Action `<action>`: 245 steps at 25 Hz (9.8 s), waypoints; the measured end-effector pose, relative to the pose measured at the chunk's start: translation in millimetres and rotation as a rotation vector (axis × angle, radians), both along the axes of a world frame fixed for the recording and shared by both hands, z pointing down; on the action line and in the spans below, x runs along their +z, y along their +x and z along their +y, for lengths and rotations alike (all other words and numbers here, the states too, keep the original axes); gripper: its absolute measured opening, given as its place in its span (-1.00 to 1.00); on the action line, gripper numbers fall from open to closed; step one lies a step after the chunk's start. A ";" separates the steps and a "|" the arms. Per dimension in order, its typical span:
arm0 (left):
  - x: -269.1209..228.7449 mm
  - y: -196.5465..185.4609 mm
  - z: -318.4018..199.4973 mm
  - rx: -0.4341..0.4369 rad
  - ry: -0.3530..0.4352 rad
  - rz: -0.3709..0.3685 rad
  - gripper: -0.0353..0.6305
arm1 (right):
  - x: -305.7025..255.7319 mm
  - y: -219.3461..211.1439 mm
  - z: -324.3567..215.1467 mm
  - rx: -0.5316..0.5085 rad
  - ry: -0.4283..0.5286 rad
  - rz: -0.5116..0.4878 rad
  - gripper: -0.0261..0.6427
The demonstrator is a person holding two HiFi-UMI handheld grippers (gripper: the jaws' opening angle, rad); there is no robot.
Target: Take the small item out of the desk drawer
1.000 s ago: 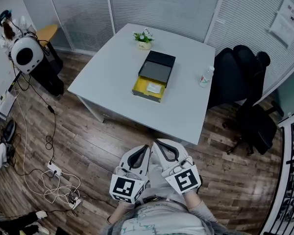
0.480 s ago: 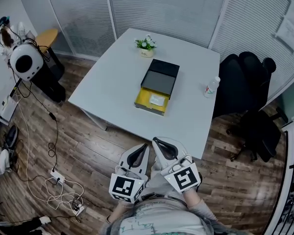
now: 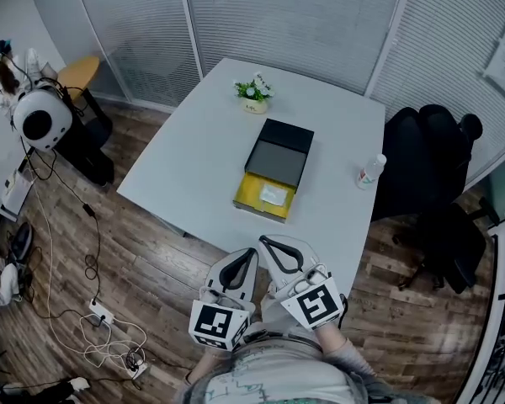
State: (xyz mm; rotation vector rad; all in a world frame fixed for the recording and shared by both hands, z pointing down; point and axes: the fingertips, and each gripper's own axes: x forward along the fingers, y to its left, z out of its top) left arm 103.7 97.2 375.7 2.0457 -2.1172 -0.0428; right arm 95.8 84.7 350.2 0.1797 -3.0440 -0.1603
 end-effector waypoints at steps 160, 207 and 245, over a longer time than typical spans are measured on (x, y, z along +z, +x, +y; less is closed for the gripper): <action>41.5 -203.1 -191.4 0.640 0.002 0.035 -0.90 | 195.7 -140.1 -215.1 0.355 0.044 0.602 -0.92; 67.5 -198.9 -198.8 0.672 -0.067 0.118 -0.90 | 358.8 -139.3 -238.5 0.160 -0.265 1.113 -0.89; 78.0 -198.2 -181.1 0.692 -0.125 0.107 -0.90 | 358.9 -139.2 -219.0 0.045 -0.207 1.138 -0.91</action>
